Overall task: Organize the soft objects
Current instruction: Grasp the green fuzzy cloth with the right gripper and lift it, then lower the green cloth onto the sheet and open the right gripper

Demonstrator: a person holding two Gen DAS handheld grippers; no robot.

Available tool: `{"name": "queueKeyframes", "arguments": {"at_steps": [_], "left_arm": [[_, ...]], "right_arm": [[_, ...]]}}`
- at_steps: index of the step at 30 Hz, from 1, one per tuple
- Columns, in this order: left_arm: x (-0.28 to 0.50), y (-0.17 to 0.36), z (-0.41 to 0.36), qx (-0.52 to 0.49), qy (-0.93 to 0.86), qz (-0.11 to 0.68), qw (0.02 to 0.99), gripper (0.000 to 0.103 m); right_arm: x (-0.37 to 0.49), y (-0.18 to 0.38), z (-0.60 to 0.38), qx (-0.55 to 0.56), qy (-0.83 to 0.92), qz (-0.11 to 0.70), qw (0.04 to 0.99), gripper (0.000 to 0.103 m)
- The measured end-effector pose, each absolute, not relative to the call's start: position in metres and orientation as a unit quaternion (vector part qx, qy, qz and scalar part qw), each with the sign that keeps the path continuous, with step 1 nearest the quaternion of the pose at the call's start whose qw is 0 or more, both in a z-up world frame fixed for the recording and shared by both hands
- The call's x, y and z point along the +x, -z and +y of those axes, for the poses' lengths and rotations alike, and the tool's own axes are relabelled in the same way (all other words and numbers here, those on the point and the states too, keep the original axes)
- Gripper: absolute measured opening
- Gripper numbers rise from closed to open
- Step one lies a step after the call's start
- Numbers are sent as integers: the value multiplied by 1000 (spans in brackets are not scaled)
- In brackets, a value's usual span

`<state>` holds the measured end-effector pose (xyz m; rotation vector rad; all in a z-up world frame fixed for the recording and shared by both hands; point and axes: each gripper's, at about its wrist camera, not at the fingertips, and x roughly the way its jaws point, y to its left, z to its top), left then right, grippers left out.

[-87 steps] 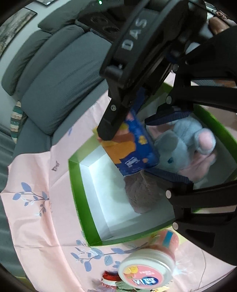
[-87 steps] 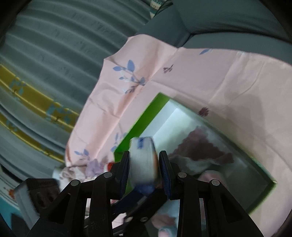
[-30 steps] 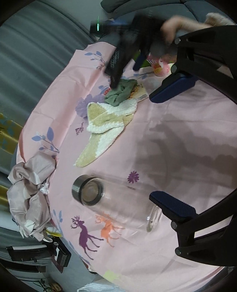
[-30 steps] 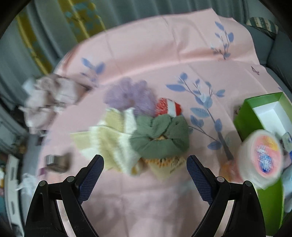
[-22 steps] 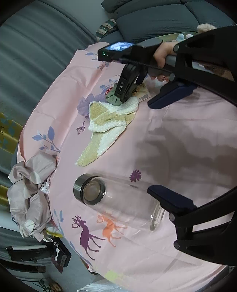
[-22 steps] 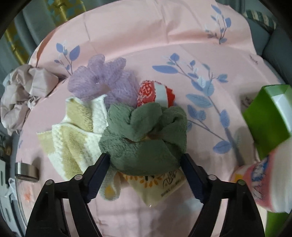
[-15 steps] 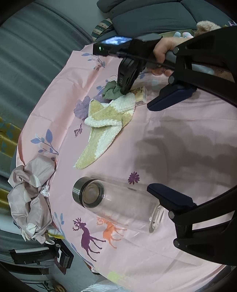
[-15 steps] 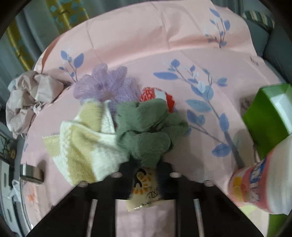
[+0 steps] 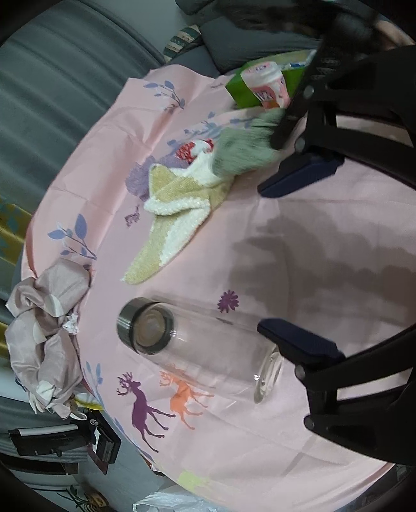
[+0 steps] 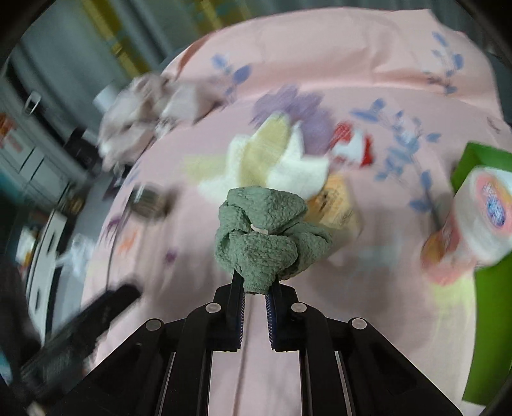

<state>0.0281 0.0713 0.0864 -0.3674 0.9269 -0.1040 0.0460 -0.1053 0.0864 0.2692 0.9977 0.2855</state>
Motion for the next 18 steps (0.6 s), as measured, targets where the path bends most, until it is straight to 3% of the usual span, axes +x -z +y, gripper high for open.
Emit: {"name": "queueKeyframes", "arguments": {"at_steps": [7,9,11,13,18], "left_arm": [[28,-71,58,-161,57,468,867,66],[29,-66,54,-154,57,472,866,65],[31,-58,48,-147,60,479,864,65],[34,-51,41,-137,64,484,862,65],[41,-26,18,-83,61,490,865,73]], "right_arm": [[37,-53,-90,73,-119,546,826,13],[36,-57,-98,86,-119,542,828,21],[34,-64,-111,105,-113,528,835,47],[29,-69,-125,129,-103,511,844,63],[31,-68,-139,157,-95,504,844,63]]}}
